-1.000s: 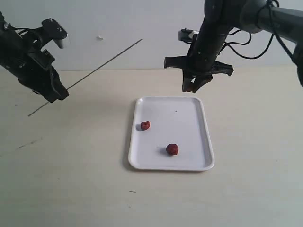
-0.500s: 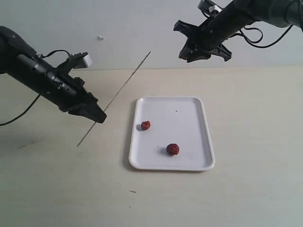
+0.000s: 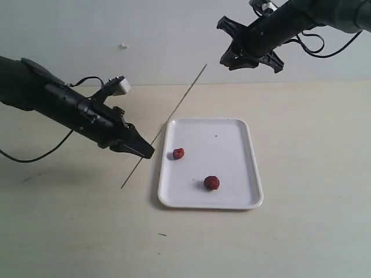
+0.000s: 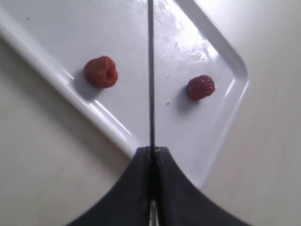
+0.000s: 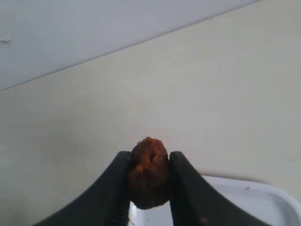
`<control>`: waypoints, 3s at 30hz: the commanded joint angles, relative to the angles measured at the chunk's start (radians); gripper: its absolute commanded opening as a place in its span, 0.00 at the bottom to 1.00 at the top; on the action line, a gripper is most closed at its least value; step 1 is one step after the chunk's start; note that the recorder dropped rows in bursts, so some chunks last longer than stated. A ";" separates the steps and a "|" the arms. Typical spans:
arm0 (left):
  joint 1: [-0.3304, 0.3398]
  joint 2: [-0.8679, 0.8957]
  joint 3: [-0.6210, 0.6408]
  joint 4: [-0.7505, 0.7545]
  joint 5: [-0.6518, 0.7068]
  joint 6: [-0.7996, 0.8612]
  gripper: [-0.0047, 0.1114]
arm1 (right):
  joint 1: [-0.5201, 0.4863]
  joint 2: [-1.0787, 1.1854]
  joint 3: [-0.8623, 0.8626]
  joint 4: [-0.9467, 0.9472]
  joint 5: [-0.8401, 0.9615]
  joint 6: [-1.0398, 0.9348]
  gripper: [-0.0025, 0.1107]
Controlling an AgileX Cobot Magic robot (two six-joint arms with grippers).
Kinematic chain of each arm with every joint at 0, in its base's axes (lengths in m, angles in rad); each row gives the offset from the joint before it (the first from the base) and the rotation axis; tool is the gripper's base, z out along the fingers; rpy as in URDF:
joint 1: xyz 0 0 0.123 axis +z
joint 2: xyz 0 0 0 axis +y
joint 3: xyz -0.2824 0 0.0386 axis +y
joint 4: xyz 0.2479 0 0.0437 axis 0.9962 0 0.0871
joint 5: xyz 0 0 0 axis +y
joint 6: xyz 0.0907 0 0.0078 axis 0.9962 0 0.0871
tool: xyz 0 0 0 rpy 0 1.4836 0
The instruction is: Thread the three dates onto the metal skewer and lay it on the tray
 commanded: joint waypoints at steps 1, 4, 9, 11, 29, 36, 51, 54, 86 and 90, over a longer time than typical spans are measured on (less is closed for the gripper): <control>-0.045 -0.001 0.005 0.023 -0.051 0.011 0.04 | -0.004 -0.011 0.005 0.100 0.009 -0.044 0.26; -0.054 -0.001 0.005 0.030 -0.074 0.011 0.04 | -0.004 -0.011 0.005 0.119 0.025 -0.050 0.26; -0.054 -0.001 0.005 -0.001 -0.097 0.006 0.04 | -0.004 -0.011 0.005 0.109 0.051 -0.050 0.26; -0.054 0.001 0.005 -0.003 -0.098 -0.009 0.04 | -0.004 -0.011 0.005 0.109 0.056 -0.050 0.26; -0.054 0.006 0.005 -0.014 -0.118 -0.019 0.04 | -0.004 -0.011 0.005 0.167 0.101 -0.096 0.26; -0.054 0.006 0.005 -0.027 -0.128 -0.019 0.04 | -0.004 -0.011 0.005 0.170 0.122 -0.102 0.26; -0.054 0.006 0.005 -0.021 -0.123 -0.031 0.04 | -0.004 -0.011 0.005 0.195 0.121 -0.122 0.26; -0.054 0.006 0.005 -0.021 -0.123 -0.031 0.04 | -0.004 -0.011 0.005 0.205 0.121 -0.128 0.26; -0.093 0.006 0.005 -0.382 -0.095 0.165 0.04 | 0.061 -0.011 0.005 0.194 0.188 -0.179 0.26; -0.102 0.006 0.005 -0.441 -0.095 0.195 0.04 | 0.079 -0.011 0.005 0.181 0.191 -0.185 0.26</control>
